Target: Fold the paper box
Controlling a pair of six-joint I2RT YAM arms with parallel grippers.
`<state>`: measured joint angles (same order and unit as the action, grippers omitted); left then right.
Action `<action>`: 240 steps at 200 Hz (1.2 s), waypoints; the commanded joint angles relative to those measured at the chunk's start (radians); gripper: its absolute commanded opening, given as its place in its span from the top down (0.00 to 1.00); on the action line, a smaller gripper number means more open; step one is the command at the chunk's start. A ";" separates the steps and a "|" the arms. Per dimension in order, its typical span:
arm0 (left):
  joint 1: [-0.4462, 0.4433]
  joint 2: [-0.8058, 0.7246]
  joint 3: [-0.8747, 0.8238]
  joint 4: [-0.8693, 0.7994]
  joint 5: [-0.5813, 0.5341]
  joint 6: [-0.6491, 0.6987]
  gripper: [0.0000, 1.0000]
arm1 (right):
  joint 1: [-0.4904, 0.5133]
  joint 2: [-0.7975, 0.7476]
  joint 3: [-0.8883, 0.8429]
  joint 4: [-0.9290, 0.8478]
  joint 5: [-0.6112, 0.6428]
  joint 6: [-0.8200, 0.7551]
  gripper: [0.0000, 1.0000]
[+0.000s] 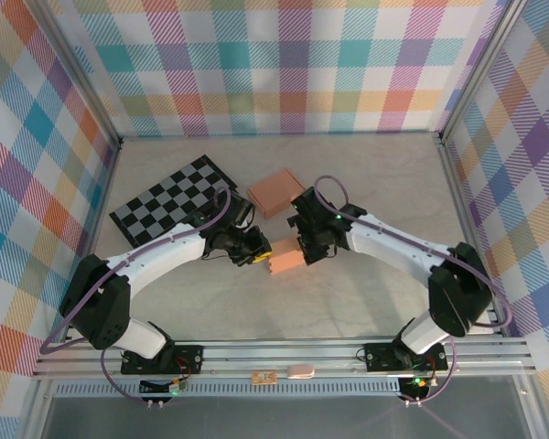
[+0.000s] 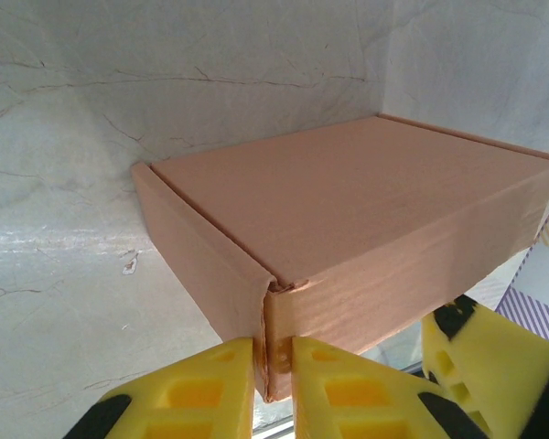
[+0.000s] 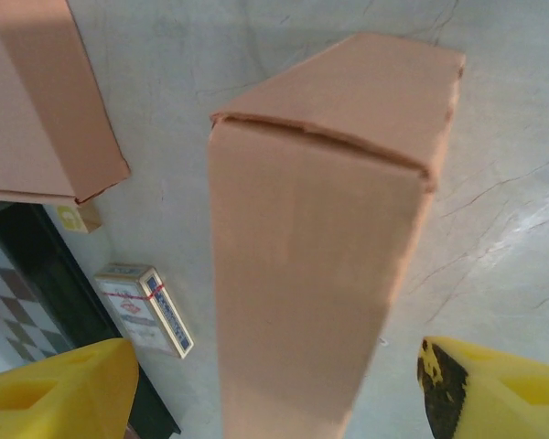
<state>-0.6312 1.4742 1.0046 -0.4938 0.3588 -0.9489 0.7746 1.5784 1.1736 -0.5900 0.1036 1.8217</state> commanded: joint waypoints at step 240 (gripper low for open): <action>0.064 -0.260 0.117 -0.169 -0.161 0.172 0.66 | -0.111 -0.177 -0.151 0.211 0.196 -0.174 0.55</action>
<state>-0.5945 1.2804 1.1305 -0.6647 0.2279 -0.8165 0.7422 1.5581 1.1698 -0.6258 0.1825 1.8130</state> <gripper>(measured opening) 0.333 0.447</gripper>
